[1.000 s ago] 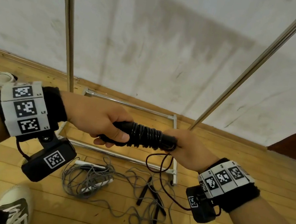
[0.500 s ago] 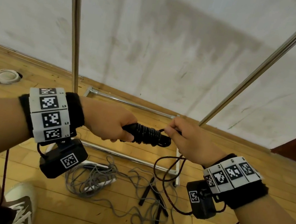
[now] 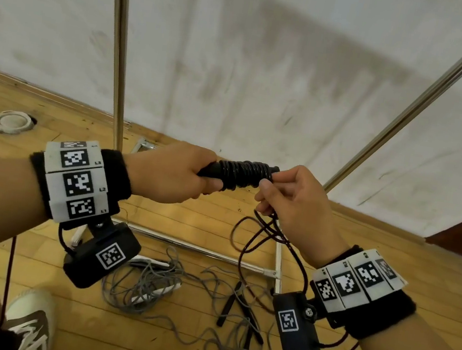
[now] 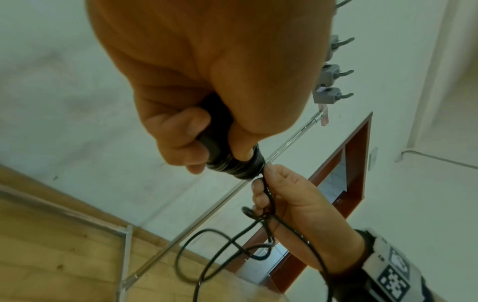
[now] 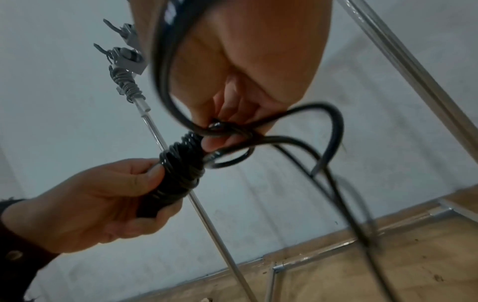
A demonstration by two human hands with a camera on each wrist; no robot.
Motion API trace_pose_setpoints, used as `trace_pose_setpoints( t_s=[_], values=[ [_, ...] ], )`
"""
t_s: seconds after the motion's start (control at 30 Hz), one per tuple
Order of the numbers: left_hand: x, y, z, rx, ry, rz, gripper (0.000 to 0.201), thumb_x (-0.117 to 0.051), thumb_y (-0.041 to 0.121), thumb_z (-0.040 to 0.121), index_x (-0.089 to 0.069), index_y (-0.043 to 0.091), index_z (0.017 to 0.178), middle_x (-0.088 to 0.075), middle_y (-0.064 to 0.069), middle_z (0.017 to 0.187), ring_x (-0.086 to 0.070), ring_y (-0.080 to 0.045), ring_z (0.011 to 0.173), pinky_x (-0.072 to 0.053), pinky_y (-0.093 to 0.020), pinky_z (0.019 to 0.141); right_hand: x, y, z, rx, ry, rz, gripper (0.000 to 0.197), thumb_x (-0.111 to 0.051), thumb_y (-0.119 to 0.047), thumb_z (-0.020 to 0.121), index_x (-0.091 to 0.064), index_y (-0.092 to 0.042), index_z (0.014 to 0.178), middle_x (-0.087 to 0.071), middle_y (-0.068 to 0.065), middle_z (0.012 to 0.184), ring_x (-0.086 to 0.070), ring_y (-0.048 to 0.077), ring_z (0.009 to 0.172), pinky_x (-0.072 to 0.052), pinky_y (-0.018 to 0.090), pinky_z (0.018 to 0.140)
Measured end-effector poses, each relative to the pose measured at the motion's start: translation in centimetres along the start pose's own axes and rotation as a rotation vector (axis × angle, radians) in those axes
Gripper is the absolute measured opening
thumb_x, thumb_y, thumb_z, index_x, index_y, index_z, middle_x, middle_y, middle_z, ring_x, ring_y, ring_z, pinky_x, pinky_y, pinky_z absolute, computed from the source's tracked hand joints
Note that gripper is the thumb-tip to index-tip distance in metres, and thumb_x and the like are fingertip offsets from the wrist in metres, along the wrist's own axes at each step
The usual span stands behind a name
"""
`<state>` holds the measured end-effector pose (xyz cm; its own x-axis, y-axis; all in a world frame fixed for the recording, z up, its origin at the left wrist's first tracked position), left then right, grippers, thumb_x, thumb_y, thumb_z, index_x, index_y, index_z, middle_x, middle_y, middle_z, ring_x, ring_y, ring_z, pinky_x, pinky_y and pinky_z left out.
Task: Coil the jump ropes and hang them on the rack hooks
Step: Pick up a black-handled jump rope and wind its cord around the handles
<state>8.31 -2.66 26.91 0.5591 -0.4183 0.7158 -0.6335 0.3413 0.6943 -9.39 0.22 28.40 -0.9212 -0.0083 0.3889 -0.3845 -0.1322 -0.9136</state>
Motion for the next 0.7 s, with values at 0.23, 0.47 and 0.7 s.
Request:
trace_pose_setpoints(
  t_s=[0.23, 0.47, 0.7],
  values=[
    [-0.1, -0.1, -0.2, 0.042, 0.014, -0.258, 0.014, -0.056, 0.028, 0.100, -0.061, 0.016, 0.097, -0.065, 0.001, 0.070, -0.058, -0.010, 0.055, -0.047, -0.024, 0.053, -0.1, 0.3, -0.1, -0.007, -0.013, 0.214, 0.010, -0.052, 0.001, 0.097, -0.052, -0.007, 0.103, -0.072, 0.006, 0.084, -0.070, 0.016, 0.077, -0.057, 0.027, 0.075],
    [-0.9, 0.9, -0.5, -0.007, -0.128, -0.460, 0.015, -0.054, 0.022, 0.101, -0.057, 0.008, 0.100, -0.063, -0.007, 0.074, -0.054, -0.017, 0.055, -0.040, -0.021, 0.046, -0.2, 0.6, -0.5, -0.034, -0.068, 0.179, 0.016, -0.052, -0.022, 0.100, -0.056, -0.006, 0.098, -0.068, 0.002, 0.072, -0.058, 0.012, 0.060, -0.051, 0.023, 0.062],
    [-2.0, 0.7, -1.0, 0.002, -0.334, -0.623, 0.031, -0.056, 0.032, 0.091, -0.056, 0.007, 0.109, -0.058, -0.016, 0.074, -0.050, -0.020, 0.049, -0.035, -0.023, 0.042, -1.2, 0.3, -0.9, -0.012, -0.216, 0.160, 0.027, -0.049, -0.026, 0.101, -0.056, -0.019, 0.126, -0.050, -0.010, 0.067, -0.041, 0.010, 0.056, -0.042, 0.022, 0.059]
  ],
)
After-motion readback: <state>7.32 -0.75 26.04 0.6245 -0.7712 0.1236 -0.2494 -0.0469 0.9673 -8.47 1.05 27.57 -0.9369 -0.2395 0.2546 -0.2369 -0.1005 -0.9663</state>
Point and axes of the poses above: each hand's wrist, its own z-axis towards the middle knuckle, its own x-axis out of the back of the hand, y = z × x, the point moved 9 cm from there along z, towards the middle knuckle
